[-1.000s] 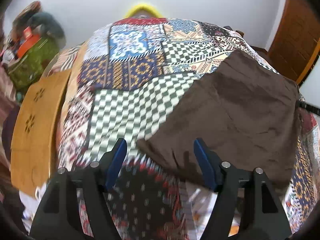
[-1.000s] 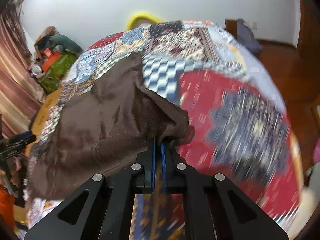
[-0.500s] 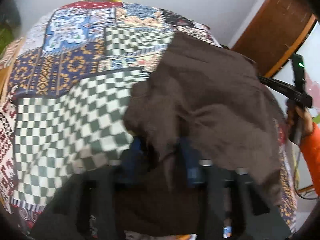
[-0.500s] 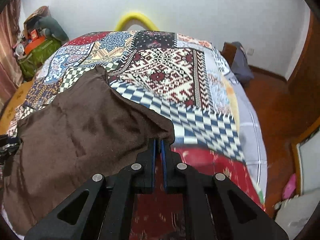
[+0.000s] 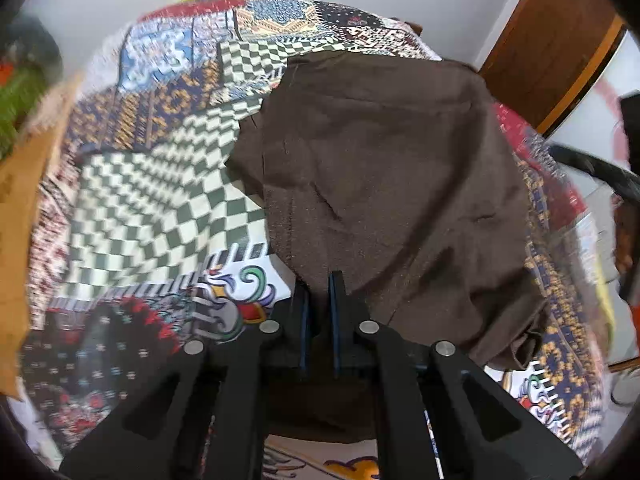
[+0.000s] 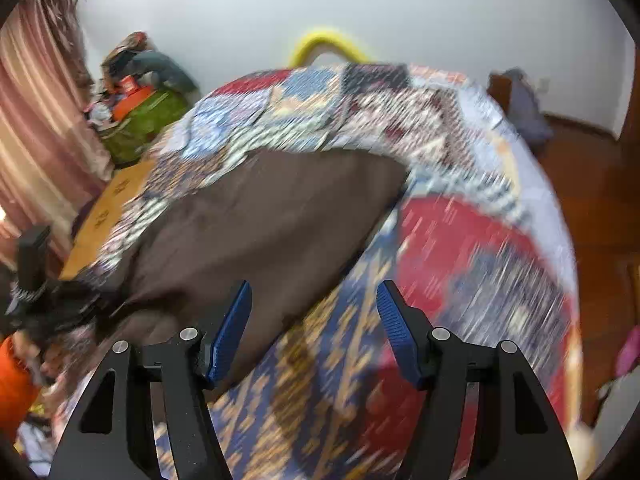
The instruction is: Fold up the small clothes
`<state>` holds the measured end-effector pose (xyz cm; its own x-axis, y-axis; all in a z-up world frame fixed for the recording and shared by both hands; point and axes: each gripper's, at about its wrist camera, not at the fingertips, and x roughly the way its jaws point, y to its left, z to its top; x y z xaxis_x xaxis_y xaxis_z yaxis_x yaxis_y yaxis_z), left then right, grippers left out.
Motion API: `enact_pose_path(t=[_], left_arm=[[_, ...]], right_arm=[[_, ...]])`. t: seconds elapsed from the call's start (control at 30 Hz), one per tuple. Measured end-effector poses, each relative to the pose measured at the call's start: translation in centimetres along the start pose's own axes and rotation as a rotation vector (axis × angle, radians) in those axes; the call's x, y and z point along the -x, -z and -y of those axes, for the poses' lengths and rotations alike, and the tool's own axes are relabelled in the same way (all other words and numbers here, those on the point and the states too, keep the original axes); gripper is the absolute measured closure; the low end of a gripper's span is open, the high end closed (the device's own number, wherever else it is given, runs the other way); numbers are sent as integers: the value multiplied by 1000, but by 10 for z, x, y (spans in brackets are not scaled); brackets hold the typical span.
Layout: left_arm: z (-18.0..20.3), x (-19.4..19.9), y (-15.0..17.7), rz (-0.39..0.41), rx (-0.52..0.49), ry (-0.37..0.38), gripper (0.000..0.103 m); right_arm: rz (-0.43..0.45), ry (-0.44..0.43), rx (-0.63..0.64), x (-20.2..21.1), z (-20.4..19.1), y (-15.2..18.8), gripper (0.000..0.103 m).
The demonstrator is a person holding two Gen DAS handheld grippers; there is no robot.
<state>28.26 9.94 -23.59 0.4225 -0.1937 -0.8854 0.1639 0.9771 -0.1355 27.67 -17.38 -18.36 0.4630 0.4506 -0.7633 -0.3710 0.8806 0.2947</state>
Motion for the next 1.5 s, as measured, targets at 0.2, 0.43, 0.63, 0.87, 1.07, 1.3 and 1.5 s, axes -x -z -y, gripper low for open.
enact_pose_path(t=[0.2,0.43,0.63,0.87,1.07,1.3,1.5], left_arm=[[-8,10,-24,57,64,-76,58],[-22,24,-27,105,88,-91,54],[-31,30,-7,87,99,-115,54],[-20,47,7,86,43,-141,54],[-3,51,1,98,57,-93,49],[36,36,-10,77,-6,-36,49],[34,15,-48,75,37,-11,49]], right_arm=[[-75,-98,-39,-20,-28,43,42],[-92,-174,-99,-55,-49,44,62],[-154,-182,-14,-69,-62,39,98],[-168,-135,59,-31,-35,49,101],[-154,-9,72,-11,2,48,100],[-142,161,156,1,21,43,95],[-36,143,165,17,26,28,57]])
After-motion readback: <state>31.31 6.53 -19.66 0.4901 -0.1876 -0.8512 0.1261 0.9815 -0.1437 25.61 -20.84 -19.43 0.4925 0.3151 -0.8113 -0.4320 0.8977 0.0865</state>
